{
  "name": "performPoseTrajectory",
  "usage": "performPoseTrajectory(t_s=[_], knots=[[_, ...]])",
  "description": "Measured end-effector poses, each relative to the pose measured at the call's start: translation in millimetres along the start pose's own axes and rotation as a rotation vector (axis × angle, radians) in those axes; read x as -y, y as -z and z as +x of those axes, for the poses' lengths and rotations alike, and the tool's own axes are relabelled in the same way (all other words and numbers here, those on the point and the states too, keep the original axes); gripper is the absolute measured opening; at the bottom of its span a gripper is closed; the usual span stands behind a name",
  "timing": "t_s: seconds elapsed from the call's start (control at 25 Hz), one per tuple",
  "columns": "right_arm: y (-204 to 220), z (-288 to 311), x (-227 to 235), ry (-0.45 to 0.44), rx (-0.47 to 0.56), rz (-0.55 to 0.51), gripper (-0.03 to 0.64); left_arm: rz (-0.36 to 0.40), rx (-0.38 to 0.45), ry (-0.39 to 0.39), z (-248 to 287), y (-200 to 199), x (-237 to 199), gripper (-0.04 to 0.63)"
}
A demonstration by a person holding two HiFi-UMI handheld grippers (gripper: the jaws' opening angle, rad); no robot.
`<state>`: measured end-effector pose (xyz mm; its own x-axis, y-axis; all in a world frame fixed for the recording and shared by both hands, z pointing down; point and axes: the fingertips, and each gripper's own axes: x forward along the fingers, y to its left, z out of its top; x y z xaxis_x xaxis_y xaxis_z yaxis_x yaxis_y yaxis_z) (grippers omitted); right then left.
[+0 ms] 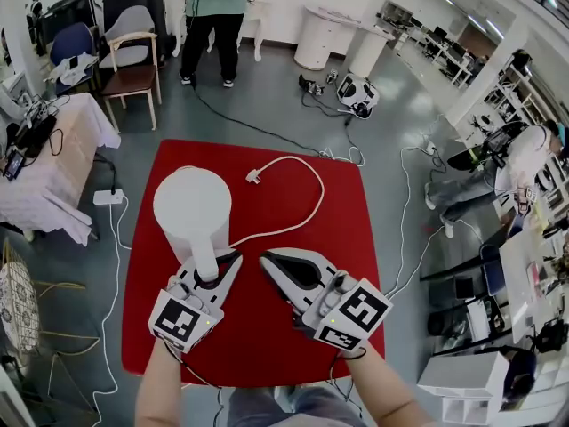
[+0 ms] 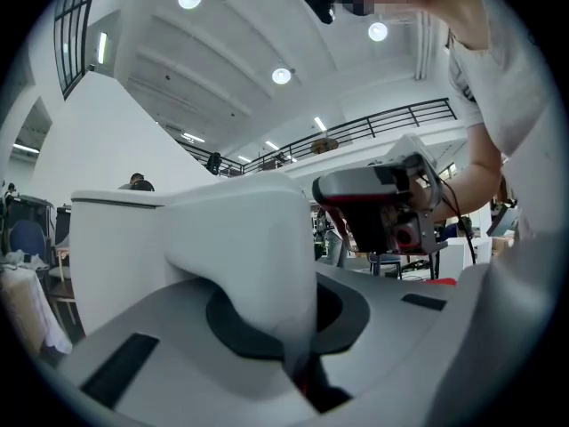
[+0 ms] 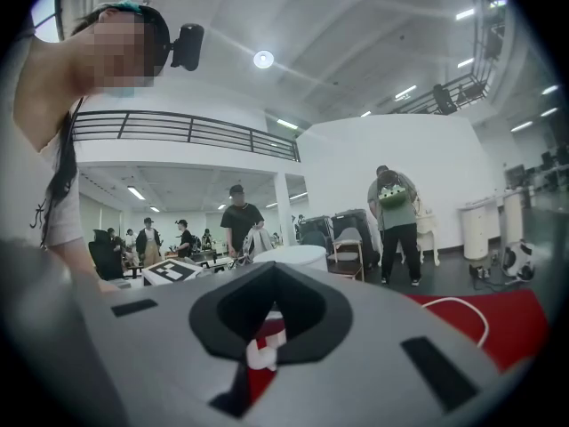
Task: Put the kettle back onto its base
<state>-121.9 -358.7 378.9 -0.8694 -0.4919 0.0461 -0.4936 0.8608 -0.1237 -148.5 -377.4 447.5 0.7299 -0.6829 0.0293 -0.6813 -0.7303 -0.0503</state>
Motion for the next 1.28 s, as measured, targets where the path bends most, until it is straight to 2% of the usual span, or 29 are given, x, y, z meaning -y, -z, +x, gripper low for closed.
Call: performPoseTrajectory(t_s=[0.16, 0.24, 0.36, 0.6, 0.8, 0.84, 0.92, 1.08, 1.28], knots=[[-1, 2, -3, -0.004, 0.005, 0.000, 0.005, -0.035, -0.025, 0.039, -5, 7, 1, 0.017], [-1, 2, -4, -0.010, 0.004, 0.000, 0.005, -0.050, -0.028, 0.056, -12, 8, -1, 0.060], [-1, 3, -9, -0.021, 0.003, 0.004, 0.005, -0.028, -0.029, 0.062, -25, 11, -1, 0.123], [0, 11, -18, -0.053, 0.001, 0.008, 0.005, -0.008, -0.071, 0.070, -51, 8, -3, 0.133], [-5, 14, -31, -0.095, 0.000, 0.019, 0.005, -0.043, -0.048, -0.027, -88, -7, -16, 0.136], [-7, 14, -34, -0.107, 0.001, 0.020, 0.005, -0.051, -0.037, -0.066, -97, -13, -17, 0.122], [-11, 13, -42, -0.134, 0.004, 0.020, 0.005, -0.052, -0.012, -0.143, -110, -29, -16, 0.036], [-19, 9, -62, -0.199, 0.012, 0.015, 0.005, -0.047, 0.025, -0.216, -123, -63, 8, 0.011], [-28, -8, -89, -0.274, 0.010, -0.005, 0.005, -0.028, 0.010, -0.343, -131, -94, 45, 0.009]])
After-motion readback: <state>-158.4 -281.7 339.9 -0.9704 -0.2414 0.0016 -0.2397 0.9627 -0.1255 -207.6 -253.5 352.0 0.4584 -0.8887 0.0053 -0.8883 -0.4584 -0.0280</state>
